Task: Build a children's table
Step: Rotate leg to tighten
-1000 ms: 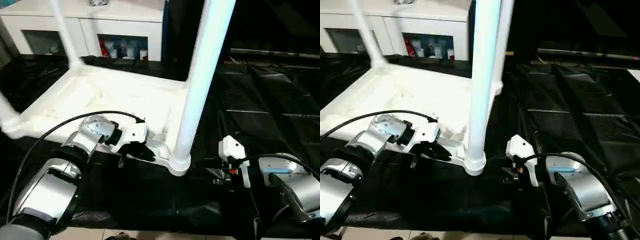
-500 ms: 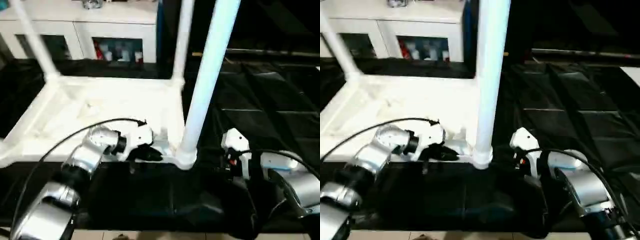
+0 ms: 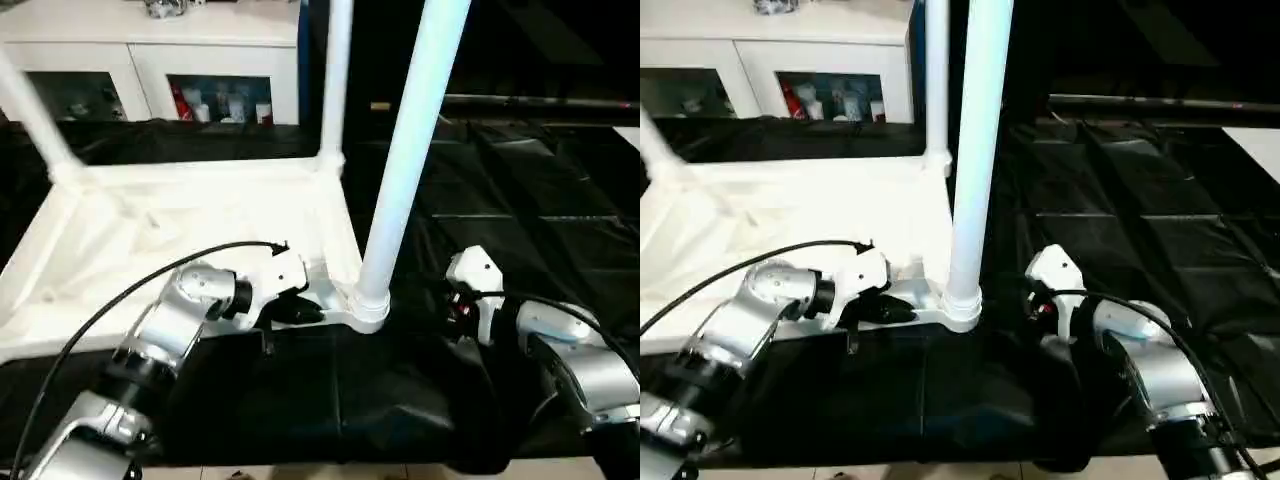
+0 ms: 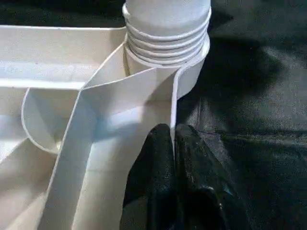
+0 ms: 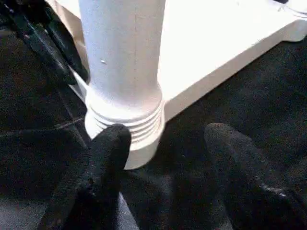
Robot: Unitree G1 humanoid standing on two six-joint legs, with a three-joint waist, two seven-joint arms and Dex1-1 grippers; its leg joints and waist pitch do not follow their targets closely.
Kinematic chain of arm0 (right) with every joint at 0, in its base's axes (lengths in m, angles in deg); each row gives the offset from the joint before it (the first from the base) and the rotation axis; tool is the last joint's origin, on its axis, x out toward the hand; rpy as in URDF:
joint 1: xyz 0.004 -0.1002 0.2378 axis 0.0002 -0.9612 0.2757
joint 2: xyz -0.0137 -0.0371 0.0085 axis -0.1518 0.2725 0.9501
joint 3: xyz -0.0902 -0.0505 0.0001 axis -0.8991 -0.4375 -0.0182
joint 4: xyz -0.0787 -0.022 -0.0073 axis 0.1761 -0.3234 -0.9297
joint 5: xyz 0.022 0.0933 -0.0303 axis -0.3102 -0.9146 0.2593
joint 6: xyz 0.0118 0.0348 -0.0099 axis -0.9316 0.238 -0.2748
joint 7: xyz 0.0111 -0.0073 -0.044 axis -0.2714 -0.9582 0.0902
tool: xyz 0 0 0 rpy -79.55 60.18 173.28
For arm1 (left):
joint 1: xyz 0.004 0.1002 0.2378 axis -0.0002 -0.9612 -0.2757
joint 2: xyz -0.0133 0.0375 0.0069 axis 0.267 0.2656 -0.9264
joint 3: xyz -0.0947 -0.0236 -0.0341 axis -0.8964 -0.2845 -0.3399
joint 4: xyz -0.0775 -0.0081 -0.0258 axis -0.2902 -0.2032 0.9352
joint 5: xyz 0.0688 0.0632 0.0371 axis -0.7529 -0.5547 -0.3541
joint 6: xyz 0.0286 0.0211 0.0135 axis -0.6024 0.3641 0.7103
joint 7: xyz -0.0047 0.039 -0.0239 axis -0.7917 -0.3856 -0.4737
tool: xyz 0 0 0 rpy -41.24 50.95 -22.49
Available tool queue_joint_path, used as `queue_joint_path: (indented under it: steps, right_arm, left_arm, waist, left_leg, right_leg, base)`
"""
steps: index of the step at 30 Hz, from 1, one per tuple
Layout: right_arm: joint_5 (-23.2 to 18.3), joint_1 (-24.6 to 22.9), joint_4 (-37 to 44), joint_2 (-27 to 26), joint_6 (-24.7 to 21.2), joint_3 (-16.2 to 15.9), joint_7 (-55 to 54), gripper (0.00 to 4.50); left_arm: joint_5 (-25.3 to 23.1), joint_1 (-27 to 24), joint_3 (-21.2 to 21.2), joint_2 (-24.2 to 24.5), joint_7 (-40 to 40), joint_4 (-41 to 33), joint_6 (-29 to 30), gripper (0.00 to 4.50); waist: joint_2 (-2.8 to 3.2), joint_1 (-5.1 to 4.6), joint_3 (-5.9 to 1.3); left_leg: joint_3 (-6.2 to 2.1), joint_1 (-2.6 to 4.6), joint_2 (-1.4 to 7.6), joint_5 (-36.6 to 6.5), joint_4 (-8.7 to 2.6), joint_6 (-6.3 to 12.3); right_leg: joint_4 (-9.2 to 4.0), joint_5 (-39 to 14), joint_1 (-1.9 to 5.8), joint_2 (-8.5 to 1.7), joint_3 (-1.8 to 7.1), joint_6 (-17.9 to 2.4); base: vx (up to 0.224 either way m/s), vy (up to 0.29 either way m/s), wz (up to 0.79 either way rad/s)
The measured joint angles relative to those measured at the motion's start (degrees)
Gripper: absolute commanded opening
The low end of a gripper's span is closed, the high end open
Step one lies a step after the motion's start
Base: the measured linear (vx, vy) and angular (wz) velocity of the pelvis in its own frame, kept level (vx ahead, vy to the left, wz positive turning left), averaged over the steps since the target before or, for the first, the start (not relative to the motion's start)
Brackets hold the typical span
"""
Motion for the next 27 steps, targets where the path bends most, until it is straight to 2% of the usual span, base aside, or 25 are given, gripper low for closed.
queue_joint_path:
  steps: [2, 5, 6, 12, 13, 24, 26, 27]
  right_arm:
    - [-1.7, 0.0, 0.1, -0.1, -0.4, -0.1, 2.7, 3.51]
    - [-1.9, 0.0, 0.1, -0.1, -0.2, -0.3, 4.0, 3.58]
    - [-1.8, 0.0, -0.1, -0.1, 0.2, -0.5, 4.0, 3.80]
    - [1.6, 2.4, -4.5, -0.4, 4.6, -1.4, 2.2, 4.12]
    - [2.4, 3.0, -5.1, -1.0, 5.4, -1.7, 1.5, 4.40]
    - [2.9, 4.9, -9.5, -3.9, 7.1, -2.7, 1.4, 4.46]
    - [3.2, 5.1, -10.2, -4.0, 7.6, -2.7, 1.5, 4.12]
    - [3.2, 5.2, -10.2, -4.1, 7.8, -2.8, 1.5, 4.12]
  left_arm:
    - [0.9, -0.4, -0.1, -0.8, 0.1, 0.1, -0.2, 0.00]
    - [1.9, -0.6, 0.2, -1.6, 0.1, 0.2, -0.5, 0.00]
    - [2.0, -0.6, 0.3, -1.7, 0.1, 0.3, -0.8, 0.00]
    - [1.8, 0.0, 0.6, -1.6, 0.3, 1.4, -2.3, 0.00]
    - [1.7, 0.4, 0.6, -1.6, 0.2, 2.1, -2.6, 0.00]
    - [1.8, 1.8, 1.2, -1.0, 1.2, 4.9, -5.9, 0.00]
    - [1.9, 1.9, 1.2, -0.8, 1.5, 5.2, -6.1, 0.00]
    - [2.0, 2.0, 1.2, -0.8, 1.7, 5.3, -6.1, 0.00]
  waist:
    - [-0.07, 0.15, 0.03]
    - [-0.22, 0.55, 0.10]
    - [-0.25, 0.62, 0.11]
    - [-0.31, 0.67, 0.11]
    - [-0.35, 0.60, 0.11]
    - [-0.56, 0.52, 0.18]
    - [-0.56, 0.49, 0.19]
    - [-0.56, 0.48, 0.19]
  left_leg:
    - [0.00, -0.08, 0.00, 0.0, 0.00, 0.04]
    - [0.00, -0.15, 0.00, -0.1, 0.00, 0.10]
    - [0.00, -0.15, 0.00, -0.1, 0.00, 0.11]
    - [0.01, -0.13, 0.00, -0.1, -0.01, 0.11]
    - [0.01, -0.12, 0.00, -0.1, -0.01, 0.10]
    - [0.00, -0.11, 0.00, -0.1, -0.01, 0.10]
    - [0.01, -0.10, 0.01, -0.1, -0.01, 0.10]
    - [0.01, -0.10, 0.01, -0.1, -0.01, 0.10]
  right_leg:
    - [-0.03, 0.0, -0.02, 0.00, 0.01, 0.0]
    - [-0.06, 0.1, -0.05, 0.00, 0.01, -0.2]
    - [-0.06, 0.1, -0.05, 0.00, 0.00, -0.2]
    - [-0.05, 0.1, -0.07, 0.00, -0.01, -0.2]
    - [-0.04, 0.0, -0.07, 0.00, -0.01, 0.0]
    - [0.02, 0.0, -0.09, 0.00, -0.01, 0.0]
    - [0.04, 0.0, -0.10, 0.00, -0.01, 0.0]
    - [0.04, 0.0, -0.10, 0.00, -0.01, 0.0]
  base:
    - [0.000, 0.000, 0.00]
    - [0.000, 0.000, 0.00]
    - [0.000, 0.000, 0.00]
    - [0.000, 0.000, 0.00]
    - [0.000, 0.000, 0.00]
    - [0.000, 0.000, 0.00]
    - [0.000, 0.000, 0.00]
    - [0.000, 0.000, 0.00]
